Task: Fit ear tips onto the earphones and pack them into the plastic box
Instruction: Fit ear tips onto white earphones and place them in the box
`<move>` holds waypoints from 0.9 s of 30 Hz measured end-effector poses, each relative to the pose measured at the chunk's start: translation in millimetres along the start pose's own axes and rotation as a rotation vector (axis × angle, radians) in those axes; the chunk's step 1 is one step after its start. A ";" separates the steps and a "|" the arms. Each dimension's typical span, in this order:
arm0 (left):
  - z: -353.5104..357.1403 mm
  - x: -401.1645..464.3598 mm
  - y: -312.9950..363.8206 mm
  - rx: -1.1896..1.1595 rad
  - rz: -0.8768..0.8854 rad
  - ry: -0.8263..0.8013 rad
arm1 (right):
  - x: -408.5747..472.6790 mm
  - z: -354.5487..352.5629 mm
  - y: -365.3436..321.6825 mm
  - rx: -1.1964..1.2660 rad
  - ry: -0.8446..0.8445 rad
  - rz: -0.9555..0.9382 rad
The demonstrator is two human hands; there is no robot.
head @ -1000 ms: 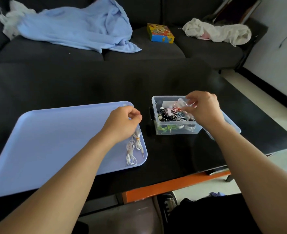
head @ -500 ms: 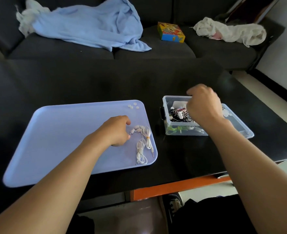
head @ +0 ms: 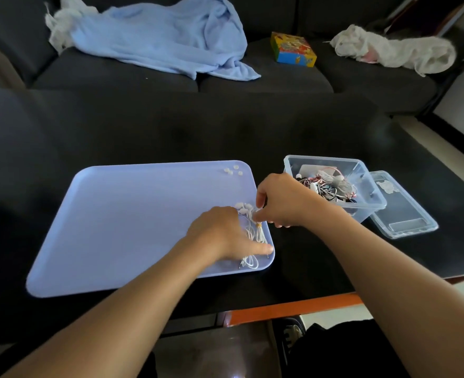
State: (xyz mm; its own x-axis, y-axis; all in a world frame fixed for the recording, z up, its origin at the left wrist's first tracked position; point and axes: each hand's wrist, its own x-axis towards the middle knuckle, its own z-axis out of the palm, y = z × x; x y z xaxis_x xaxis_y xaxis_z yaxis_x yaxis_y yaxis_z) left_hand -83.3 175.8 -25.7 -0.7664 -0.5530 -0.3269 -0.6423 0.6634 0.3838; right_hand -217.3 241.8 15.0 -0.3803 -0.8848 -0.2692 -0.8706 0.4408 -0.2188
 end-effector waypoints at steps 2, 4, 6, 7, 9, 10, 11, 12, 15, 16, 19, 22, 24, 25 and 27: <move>8.2 0.3 1.7 -0.031 0.095 0.100 | 1.2 2.1 -1.9 0.013 -0.034 0.010; 3.9 3.5 -3.1 -0.067 0.098 0.066 | 4.7 3.6 -4.7 -0.012 -0.063 0.033; -6.7 7.3 -12.1 -0.039 0.035 0.006 | 7.8 2.7 -6.1 -0.047 -0.112 0.051; -13.1 8.7 -18.3 -0.013 -0.019 -0.006 | 9.6 1.9 -6.0 -0.062 -0.131 0.057; -25.6 10.3 -33.5 -0.052 -0.138 -0.039 | 14.0 -1.3 -5.6 -0.070 -0.120 0.062; -31.2 11.2 -40.5 -0.179 -0.183 -0.063 | 17.9 -2.3 -5.5 -0.061 -0.068 0.057; -38.1 10.9 -45.5 -0.375 -0.226 -0.089 | 23.8 -2.3 -5.9 -0.036 0.023 0.047; -44.3 10.3 -48.8 -0.610 -0.269 -0.088 | 31.5 -0.8 -6.0 0.009 0.136 0.039; -63.5 2.0 -55.9 -1.167 -0.293 -0.054 | 57.8 10.3 -7.3 0.191 0.372 0.039; -68.3 -0.6 -58.1 -1.255 -0.281 -0.056 | 67.1 15.1 -7.6 0.223 0.405 0.035; -75.6 -6.4 -59.1 -1.327 -0.250 -0.049 | 85.1 27.3 -6.8 0.246 0.451 0.081; -77.2 -4.0 -63.6 -1.303 -0.266 -0.036 | 96.7 35.6 -7.0 0.256 0.461 0.148; -75.9 -1.8 -70.1 -1.192 -0.258 0.020 | 103.4 40.0 -7.6 0.258 0.462 0.181; -75.4 -1.7 -73.0 -1.154 -0.241 0.046 | 106.2 41.5 -7.6 0.251 0.470 0.196; -74.8 -2.8 -77.9 -1.124 -0.208 0.071 | 110.9 42.7 -6.7 0.241 0.481 0.230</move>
State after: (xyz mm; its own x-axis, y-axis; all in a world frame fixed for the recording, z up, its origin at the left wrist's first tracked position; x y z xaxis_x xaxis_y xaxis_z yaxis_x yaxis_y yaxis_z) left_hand -31.5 88.0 9.9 -0.6202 -0.6503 -0.4388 -0.3699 -0.2508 0.8946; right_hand -240.3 147.1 -53.4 -0.6992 -0.7066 0.1089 -0.6747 0.6017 -0.4274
